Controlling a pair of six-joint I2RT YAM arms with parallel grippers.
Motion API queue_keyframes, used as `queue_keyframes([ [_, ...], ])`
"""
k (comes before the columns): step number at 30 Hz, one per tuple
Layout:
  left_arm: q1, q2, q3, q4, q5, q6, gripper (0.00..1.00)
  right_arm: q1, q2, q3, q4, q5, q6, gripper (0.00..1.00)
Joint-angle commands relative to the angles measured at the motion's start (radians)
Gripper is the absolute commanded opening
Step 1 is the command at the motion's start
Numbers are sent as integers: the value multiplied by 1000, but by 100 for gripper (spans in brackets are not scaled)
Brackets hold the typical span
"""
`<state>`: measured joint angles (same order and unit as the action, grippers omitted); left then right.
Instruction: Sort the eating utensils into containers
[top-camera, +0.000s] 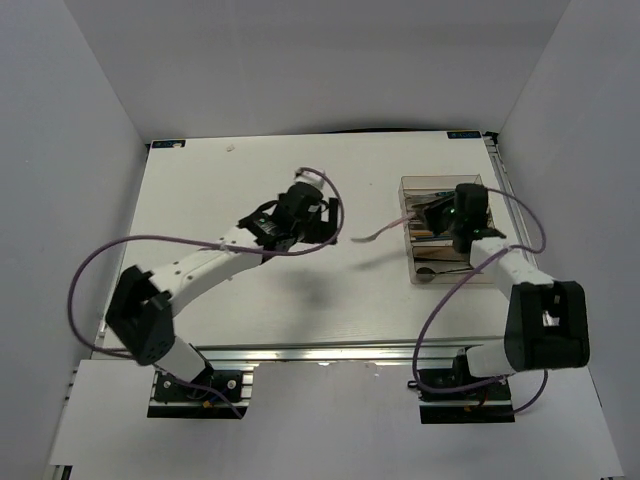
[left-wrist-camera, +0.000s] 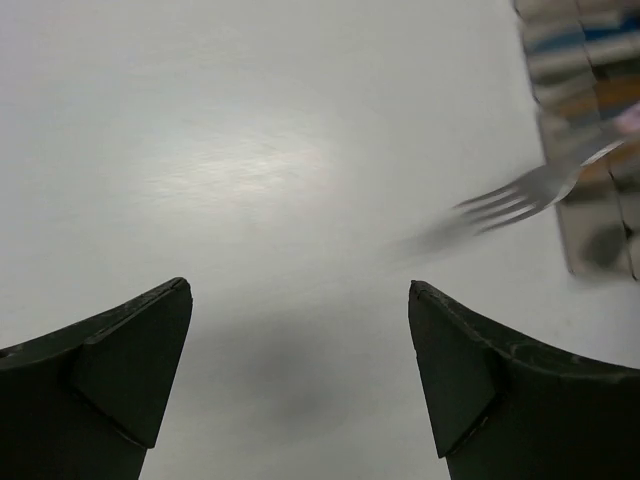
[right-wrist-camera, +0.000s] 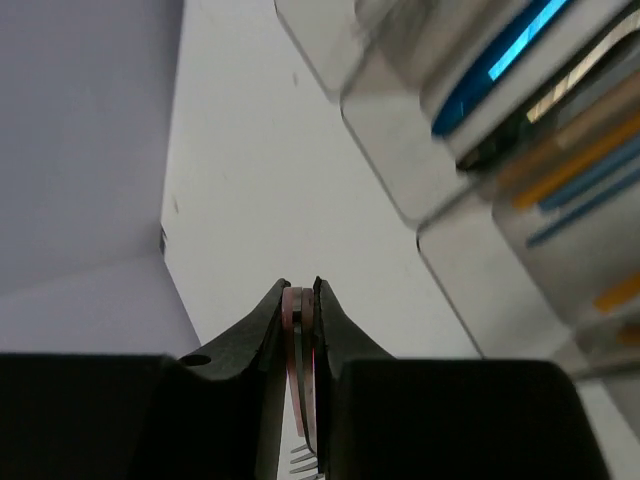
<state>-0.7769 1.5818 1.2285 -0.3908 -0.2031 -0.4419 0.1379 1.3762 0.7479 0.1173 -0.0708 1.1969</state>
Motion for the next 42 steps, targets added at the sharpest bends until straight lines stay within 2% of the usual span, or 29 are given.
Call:
queue_keyframes([
  [1, 19, -215, 20, -221, -477, -40, 98, -125, 67, 146, -62, 40, -34, 0],
  [3, 22, -353, -73, -218, -515, 1, 98, -210, 122, 217, -51, 17, -39, 0],
  [5, 22, -445, -154, -185, -510, 35, 98, -242, 183, 301, -51, 22, -66, 0],
  [6, 22, -535, -246, -169, -506, 60, 98, -268, 213, 342, -82, 28, -80, 0],
  [10, 22, -753, -410, -148, -593, 5, 98, -326, 352, 559, -191, 23, -155, 0],
  [14, 21, -913, -445, -149, -651, -6, 98, -359, 480, 686, -188, -30, -183, 0],
  [16, 21, -960, -462, -119, -612, 9, 98, -368, 514, 749, -208, -35, -180, 0],
  [21, 21, -953, -455, -118, -565, 12, 98, -373, 603, 830, -226, -44, -215, 0],
  [26, 22, -948, -458, -105, -539, 28, 98, -373, 638, 832, -170, -95, -223, 3],
  [28, 22, -944, -458, -105, -536, 32, 98, -371, 641, 831, -171, -101, -224, 9],
  [29, 21, -942, -457, -106, -533, 34, 98, -371, 638, 825, -165, -100, -224, 27],
  [32, 21, -941, -457, -108, -529, 34, 98, -371, 632, 814, -169, -92, -224, 38],
  [33, 22, -942, -457, -108, -527, 35, 98, -371, 630, 815, -182, -90, -223, 45],
  [36, 21, -945, -457, -106, -522, 37, 98, -373, 617, 823, -212, -63, -237, 55],
  [41, 21, -944, -457, -114, -542, 29, 98, -374, 529, 811, -260, -9, -267, 60],
  [42, 21, -939, -455, -118, -568, 19, 98, -374, 509, 808, -271, 34, -286, 69],
])
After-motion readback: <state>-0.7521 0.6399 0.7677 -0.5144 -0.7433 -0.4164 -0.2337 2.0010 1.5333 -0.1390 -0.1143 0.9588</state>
